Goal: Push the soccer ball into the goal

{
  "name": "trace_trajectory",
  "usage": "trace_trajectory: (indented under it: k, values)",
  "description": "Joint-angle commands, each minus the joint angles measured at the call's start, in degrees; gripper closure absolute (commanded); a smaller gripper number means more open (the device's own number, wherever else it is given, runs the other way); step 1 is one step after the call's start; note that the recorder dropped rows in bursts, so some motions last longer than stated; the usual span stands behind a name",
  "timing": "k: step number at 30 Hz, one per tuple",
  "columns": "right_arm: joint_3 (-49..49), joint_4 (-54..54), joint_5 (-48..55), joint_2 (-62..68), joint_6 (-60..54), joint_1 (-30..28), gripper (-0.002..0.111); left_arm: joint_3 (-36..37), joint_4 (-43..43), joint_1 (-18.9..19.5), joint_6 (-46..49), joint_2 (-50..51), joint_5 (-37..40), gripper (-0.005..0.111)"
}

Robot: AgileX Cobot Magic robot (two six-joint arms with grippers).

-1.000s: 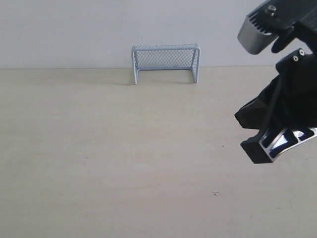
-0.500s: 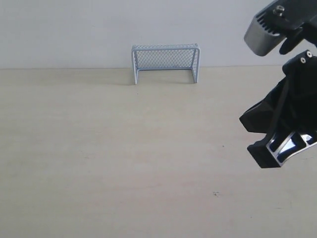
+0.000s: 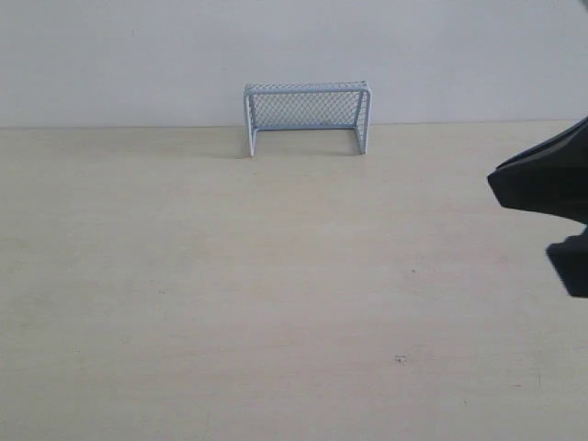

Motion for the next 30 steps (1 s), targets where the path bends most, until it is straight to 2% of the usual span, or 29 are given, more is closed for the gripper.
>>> trace_trajectory:
  k: [1, 12, 23, 30]
  values:
    - [0.6, -0.2, -0.4, -3.6, 0.0, 0.0, 0.108, -0.2, 0.0, -0.5, -0.5, 0.3, -0.2, 0.100]
    - [11.0, -1.0, -11.5, -9.3, 0.0, -0.5, 0.108, -0.2, 0.0, -0.5, -0.5, 0.3, -0.2, 0.100]
    - [14.6, 3.2, -12.4, -20.0, 1.0, -15.3, 0.108, -0.2, 0.0, -0.5, -0.5, 0.3, -0.2, 0.100]
    - [22.8, 5.1, -16.9, -26.1, 1.1, -20.5, 0.108, -0.2, 0.0, -0.5, -0.5, 0.3, -0.2, 0.100]
